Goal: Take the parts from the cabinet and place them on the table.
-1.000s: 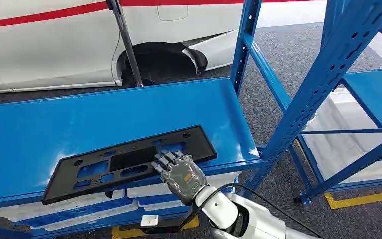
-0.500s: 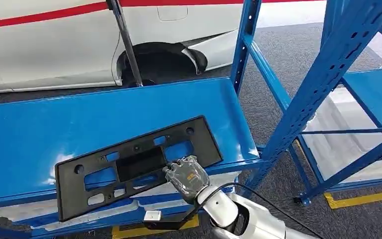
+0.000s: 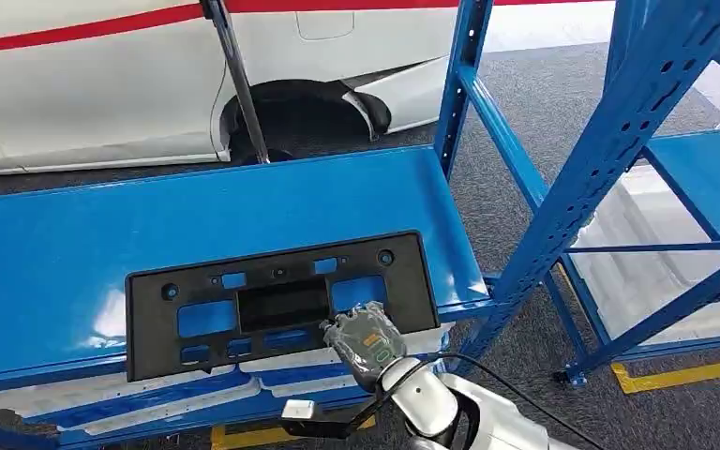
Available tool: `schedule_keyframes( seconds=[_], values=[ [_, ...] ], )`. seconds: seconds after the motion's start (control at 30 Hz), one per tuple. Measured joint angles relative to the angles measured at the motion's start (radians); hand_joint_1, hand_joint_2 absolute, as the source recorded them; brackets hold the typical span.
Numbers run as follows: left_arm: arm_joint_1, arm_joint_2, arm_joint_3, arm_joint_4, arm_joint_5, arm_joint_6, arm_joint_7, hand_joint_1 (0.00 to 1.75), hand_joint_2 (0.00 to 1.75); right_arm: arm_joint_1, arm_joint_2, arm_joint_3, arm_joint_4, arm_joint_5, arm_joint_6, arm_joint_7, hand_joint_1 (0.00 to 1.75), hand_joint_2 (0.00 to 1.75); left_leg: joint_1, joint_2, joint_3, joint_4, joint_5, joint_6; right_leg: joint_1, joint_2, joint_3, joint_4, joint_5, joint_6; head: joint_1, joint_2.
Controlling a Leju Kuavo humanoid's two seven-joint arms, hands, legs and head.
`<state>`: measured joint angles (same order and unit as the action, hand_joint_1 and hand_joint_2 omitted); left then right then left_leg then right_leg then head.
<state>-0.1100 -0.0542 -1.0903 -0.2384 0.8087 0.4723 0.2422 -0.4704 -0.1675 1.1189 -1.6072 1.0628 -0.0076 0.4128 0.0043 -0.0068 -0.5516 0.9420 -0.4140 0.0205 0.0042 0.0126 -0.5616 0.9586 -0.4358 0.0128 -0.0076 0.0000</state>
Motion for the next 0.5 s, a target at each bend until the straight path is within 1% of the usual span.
schedule_keyframes(
  seconds=[0.23, 0.37, 0.5],
  values=[
    [0.0, 0.0, 0.0, 0.0, -0.014, 0.001, 0.003, 0.0, 0.0, 0.019, -0.007, -0.016, -0.015, 0.005, -0.008, 0.007, 1.75, 1.75, 0.0, 0.0, 0.0, 0.0, 0.0, 0.0, 0.0, 0.0, 0.0, 0.0, 0.0, 0.0, 0.0, 0.0],
    [0.0, 0.0, 0.0, 0.0, -0.02, 0.003, 0.017, 0.0, 0.0, 0.019, -0.01, -0.023, -0.016, 0.023, -0.01, 0.008, 1.75, 1.75, 0.0, 0.0, 0.0, 0.0, 0.0, 0.0, 0.0, 0.0, 0.0, 0.0, 0.0, 0.0, 0.0, 0.0],
    [0.0, 0.0, -0.001, 0.001, -0.032, 0.008, 0.018, 0.0, 0.0, 0.0, -0.01, -0.028, -0.01, 0.058, -0.017, -0.022, 1.75, 1.75, 0.0, 0.0, -0.001, 0.0, 0.0, 0.0, 0.0, 0.0, 0.0, 0.0, 0.0, 0.0, 0.0, 0.0]
  ],
)
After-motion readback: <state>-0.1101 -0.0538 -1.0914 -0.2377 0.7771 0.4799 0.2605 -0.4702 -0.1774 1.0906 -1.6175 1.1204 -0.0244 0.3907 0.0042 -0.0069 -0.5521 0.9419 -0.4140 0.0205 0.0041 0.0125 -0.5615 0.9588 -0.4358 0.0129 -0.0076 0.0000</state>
